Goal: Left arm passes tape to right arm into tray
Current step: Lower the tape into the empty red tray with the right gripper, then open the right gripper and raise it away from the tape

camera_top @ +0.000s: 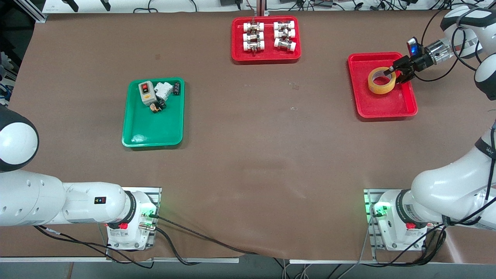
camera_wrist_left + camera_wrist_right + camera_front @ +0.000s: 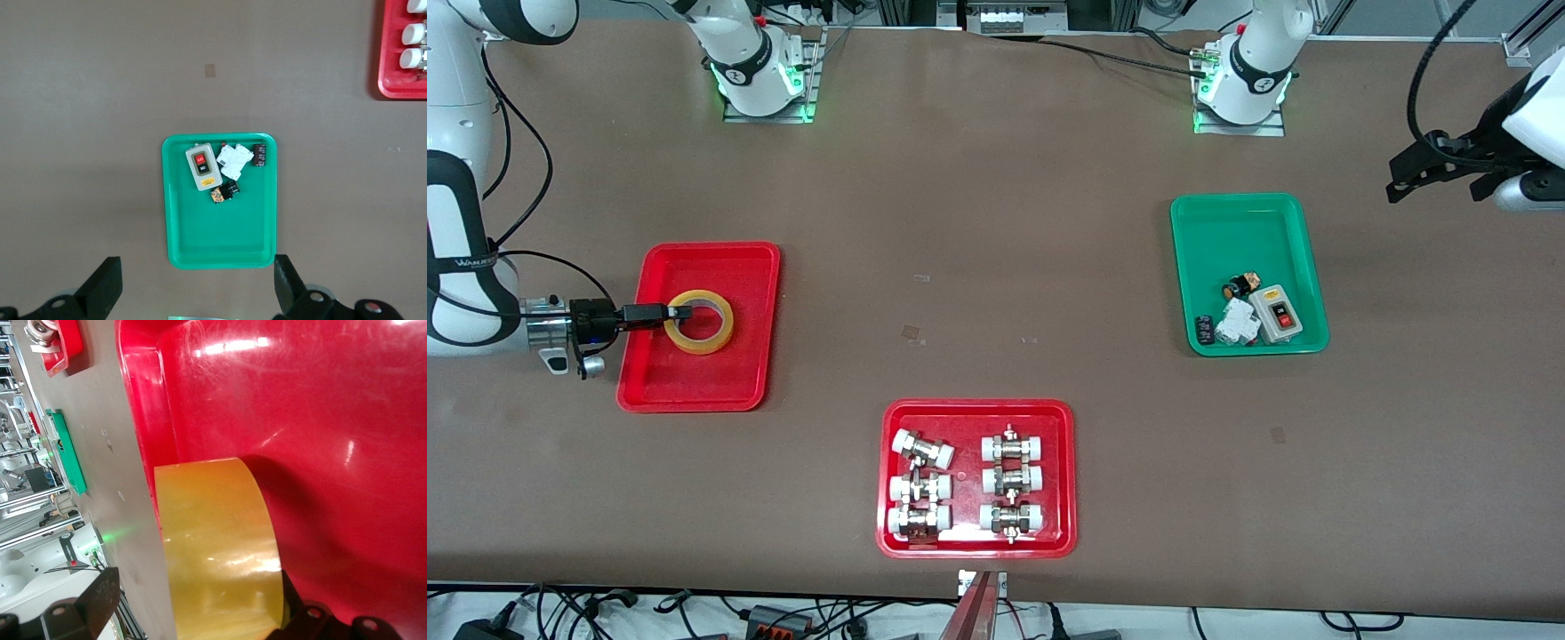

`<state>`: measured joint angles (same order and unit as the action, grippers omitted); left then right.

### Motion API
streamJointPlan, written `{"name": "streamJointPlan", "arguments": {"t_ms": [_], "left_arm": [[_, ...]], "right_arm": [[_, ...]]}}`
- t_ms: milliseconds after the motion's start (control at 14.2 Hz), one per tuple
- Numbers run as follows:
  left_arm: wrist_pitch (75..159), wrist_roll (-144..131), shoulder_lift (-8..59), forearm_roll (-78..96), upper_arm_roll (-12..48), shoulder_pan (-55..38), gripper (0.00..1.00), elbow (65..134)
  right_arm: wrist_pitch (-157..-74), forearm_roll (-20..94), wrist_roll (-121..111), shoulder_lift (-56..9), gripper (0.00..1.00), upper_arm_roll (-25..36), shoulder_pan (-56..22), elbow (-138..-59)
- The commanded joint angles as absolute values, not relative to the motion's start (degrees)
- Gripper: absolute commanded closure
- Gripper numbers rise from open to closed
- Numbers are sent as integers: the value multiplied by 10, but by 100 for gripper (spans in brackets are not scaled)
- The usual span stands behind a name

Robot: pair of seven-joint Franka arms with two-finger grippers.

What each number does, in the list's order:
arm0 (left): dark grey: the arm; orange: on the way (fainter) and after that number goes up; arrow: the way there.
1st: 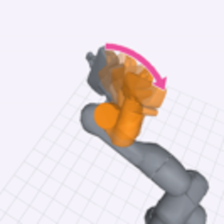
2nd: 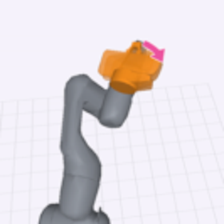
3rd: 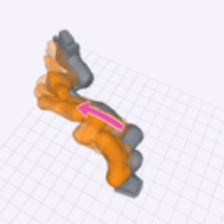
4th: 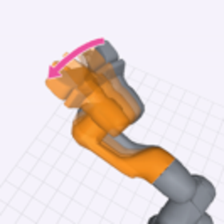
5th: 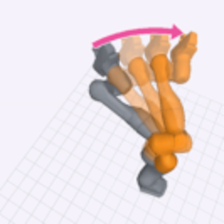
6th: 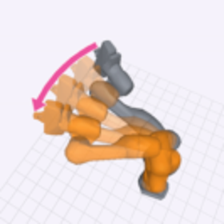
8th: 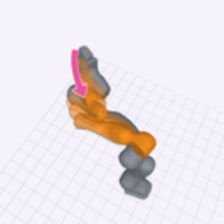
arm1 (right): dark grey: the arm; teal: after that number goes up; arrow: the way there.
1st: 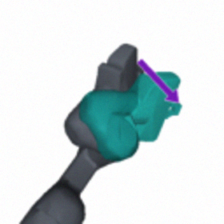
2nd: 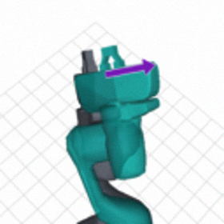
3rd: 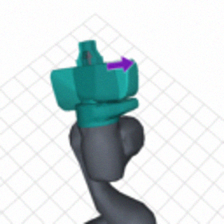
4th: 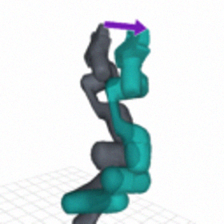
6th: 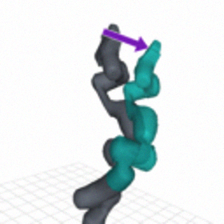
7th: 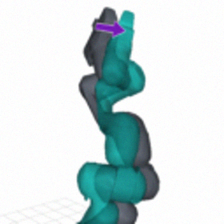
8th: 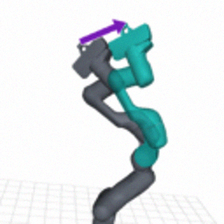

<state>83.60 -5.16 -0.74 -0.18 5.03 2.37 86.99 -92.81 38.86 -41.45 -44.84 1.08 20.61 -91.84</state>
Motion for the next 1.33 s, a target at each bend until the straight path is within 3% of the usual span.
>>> {"name": "streamJointPlan", "arguments": {"t_ms": [0, 351, 842, 982, 1263], "left_arm": [[832, -51, -17, -11, 47, 24, 0, 878], [830, -49, -14, -11, 48, 28, 0, 875], [825, -46, -11, -6, 49, 43, 0, 875], [825, -45, -11, -6, 49, 44, 0, 875], [825, -45, -11, -6, 49, 44, 0, 874]], "right_arm": [[-956, 348, -424, -448, 0, 4, 195, -915], [-996, 216, -390, -404, 0, 5, 156, -913], [-988, 50, -127, -239, 0, 3, 87, -904], [-947, 21, -58, -199, 0, -1, 76, -888], [-838, 3, -33, -188, 0, -1, 70, -755]]}}
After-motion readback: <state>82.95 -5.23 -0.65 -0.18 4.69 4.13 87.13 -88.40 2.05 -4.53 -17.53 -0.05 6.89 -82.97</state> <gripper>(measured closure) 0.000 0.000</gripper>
